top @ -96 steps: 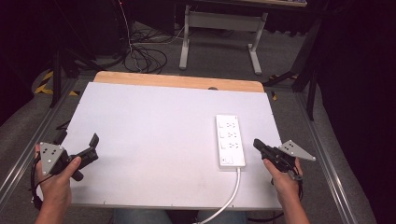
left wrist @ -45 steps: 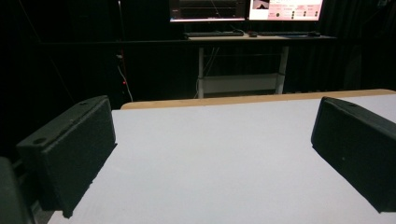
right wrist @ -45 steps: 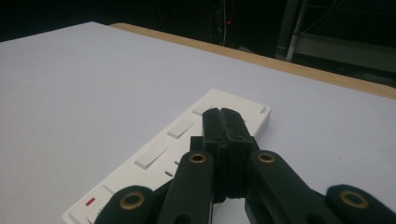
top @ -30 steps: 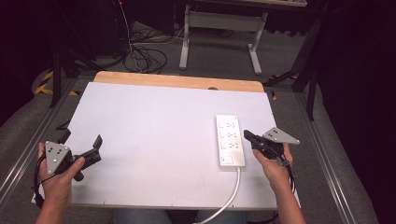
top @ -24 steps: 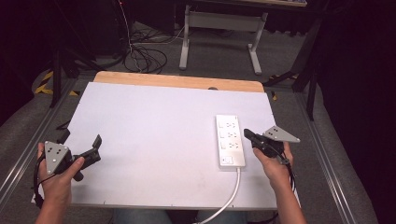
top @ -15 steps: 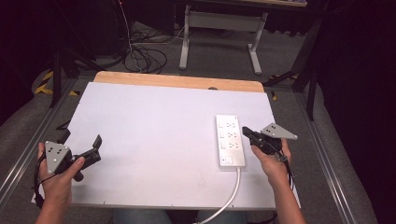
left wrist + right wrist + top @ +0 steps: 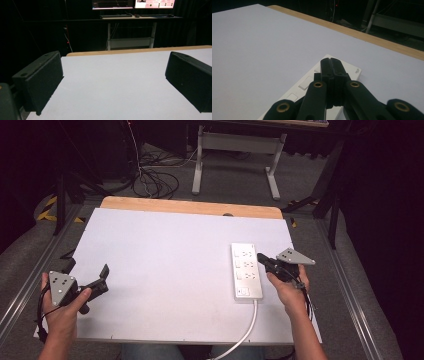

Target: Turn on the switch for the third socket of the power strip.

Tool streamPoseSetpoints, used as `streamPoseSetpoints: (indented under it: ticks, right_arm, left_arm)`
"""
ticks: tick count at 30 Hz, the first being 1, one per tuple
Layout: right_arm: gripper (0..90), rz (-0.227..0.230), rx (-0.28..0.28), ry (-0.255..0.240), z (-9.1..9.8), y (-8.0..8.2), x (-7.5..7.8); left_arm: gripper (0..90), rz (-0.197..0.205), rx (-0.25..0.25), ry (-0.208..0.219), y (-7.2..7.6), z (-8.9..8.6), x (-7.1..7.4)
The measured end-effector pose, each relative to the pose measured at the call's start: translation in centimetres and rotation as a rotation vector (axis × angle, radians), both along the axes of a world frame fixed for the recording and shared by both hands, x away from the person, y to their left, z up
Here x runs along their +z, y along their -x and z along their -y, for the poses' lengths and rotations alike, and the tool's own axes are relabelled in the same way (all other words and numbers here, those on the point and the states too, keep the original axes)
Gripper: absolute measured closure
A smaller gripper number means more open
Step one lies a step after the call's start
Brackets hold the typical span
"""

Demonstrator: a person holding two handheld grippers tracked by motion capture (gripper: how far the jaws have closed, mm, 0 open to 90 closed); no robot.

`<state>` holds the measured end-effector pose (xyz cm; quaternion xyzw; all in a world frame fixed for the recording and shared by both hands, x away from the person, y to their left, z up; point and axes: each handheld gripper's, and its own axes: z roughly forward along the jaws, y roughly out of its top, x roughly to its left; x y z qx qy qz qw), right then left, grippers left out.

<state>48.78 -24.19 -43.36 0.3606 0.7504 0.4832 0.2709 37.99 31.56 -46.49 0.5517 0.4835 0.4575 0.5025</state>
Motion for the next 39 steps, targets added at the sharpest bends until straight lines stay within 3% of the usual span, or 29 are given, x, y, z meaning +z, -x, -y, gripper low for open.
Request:
streamPoseSetpoints:
  ticks: [21,28,32,39]
  right_arm:
    - [90.0,-0.011,0.012,0.024,-1.0,-1.0,0.2]
    - [90.0,-0.011,0.020,0.043,-1.5,-1.5,0.4]
    - [90.0,-0.012,0.023,0.079,-1.9,-1.9,0.3]
    - [90.0,-0.026,0.031,0.082,-2.3,-2.3,0.3]
  left_arm:
    - [1.7,-0.002,-0.010,0.004,0.0,0.0,0.0]
    - [1.6,-0.003,-0.008,0.005,0.0,0.0,-0.1]
    - [1.6,-0.004,-0.010,0.005,0.1,0.0,-0.1]
    - [1.6,-0.004,-0.012,0.003,0.0,0.0,-0.1]
